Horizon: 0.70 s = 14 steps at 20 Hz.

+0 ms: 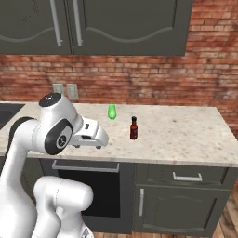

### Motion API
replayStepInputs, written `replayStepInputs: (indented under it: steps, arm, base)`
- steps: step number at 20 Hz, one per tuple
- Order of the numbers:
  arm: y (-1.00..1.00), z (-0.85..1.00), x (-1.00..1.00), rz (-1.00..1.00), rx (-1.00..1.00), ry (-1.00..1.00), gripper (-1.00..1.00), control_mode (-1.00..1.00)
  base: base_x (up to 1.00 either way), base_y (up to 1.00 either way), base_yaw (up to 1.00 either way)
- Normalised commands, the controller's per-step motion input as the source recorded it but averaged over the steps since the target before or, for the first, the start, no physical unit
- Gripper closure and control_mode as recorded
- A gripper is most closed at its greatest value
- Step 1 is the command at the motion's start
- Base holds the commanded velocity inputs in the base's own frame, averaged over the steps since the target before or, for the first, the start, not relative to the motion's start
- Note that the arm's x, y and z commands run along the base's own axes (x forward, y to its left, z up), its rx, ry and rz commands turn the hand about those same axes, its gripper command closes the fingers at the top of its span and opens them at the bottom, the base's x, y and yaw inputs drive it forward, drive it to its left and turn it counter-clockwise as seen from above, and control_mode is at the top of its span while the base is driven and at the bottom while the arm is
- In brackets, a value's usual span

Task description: Pick the condiment bottle and condiment bottle from the counter and place them in the cabinet.

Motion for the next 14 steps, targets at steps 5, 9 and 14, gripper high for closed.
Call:
replayStepInputs:
  steps: [5, 9, 14]
  arm:
    - [0.0, -0.15, 0.45, 0.0, 0.0, 0.0, -1.0, -1.0]
    - [0.0, -0.1, 0.36, 0.0, 0.0, 0.0, -1.0, -1.0]
    - [-0.01, 0.0, 0.2, 0.0, 0.0, -0.04, -1.0, -1.0]
  base:
    - [0.0, 0.0, 0.0]
    - [0.0, 0.0, 0.0]
    - [0.0, 0.0, 0.0]
